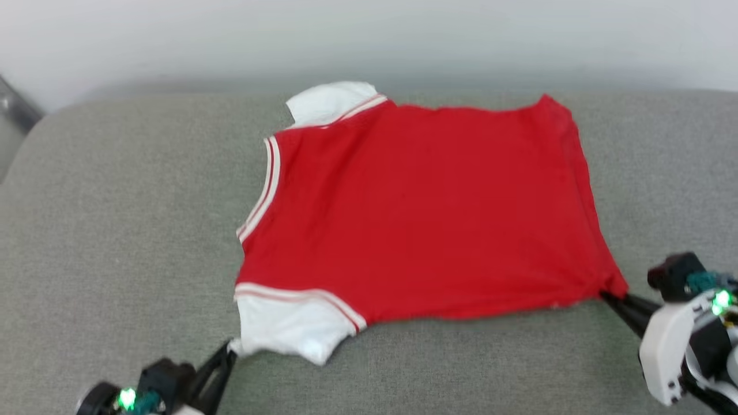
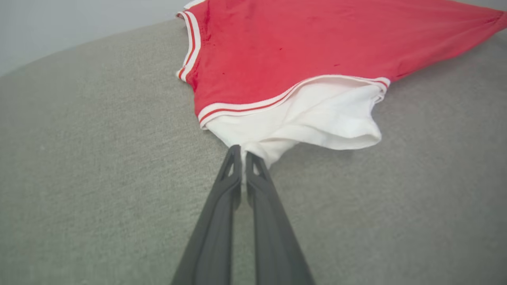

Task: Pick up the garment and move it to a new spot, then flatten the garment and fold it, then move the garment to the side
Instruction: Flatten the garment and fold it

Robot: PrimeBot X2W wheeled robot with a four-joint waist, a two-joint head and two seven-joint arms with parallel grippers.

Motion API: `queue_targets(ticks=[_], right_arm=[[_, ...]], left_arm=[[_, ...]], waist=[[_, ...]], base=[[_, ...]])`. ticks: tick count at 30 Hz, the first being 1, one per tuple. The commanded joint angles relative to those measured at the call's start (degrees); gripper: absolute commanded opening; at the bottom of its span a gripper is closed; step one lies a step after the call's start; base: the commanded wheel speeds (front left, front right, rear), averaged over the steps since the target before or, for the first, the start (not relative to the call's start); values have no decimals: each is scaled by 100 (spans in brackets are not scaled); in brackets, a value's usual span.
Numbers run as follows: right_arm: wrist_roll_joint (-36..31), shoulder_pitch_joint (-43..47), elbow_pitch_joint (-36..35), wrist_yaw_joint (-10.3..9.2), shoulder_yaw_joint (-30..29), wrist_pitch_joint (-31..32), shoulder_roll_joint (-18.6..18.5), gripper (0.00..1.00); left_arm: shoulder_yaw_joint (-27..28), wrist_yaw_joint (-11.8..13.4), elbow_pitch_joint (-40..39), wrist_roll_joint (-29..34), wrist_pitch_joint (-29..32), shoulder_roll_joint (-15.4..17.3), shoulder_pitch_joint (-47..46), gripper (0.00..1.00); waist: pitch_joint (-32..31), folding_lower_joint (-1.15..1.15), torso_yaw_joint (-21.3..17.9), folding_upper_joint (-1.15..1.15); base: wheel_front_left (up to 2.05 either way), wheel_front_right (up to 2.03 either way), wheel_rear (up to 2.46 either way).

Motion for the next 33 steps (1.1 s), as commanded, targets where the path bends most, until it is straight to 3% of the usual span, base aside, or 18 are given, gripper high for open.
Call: queue_targets(ticks=[1, 10, 15, 21, 26, 33], right_arm=[[59, 370, -153, -6, -136, 95, -107, 0], [164, 1978, -828, -6, -848, 689, -373, 0], [81, 2580, -1199, -6, -1323, 982, -296, 0], [-99, 2762, -1535, -6, -1710, 1167, -112, 0], [-217, 2531, -1835, -6, -2116, 1322, 72, 0], [-285, 2049, -2058, -6, -2313, 1600, 207, 0]], left_arm=[[-55, 34, -90, -97, 57, 33, 256, 0], [-380, 220, -573, -443, 458, 138, 1208, 0], [-473, 271, -663, -492, 562, 165, 1424, 0], [-367, 300, -697, -305, 479, 227, 1061, 0], [-267, 46, -616, 90, 559, 344, 145, 0], [-313, -395, -303, 419, 798, 177, -1039, 0]], waist=[[-218, 2, 12, 0], [-644, 2, 90, 0], [-685, 2, 104, 0], [-628, 2, 127, 0], [-524, 2, 143, 0], [-206, 2, -40, 0]], base=[[0, 0, 0], [0, 0, 0], [0, 0, 0], [0, 0, 0], [0, 0, 0], [0, 0, 0]])
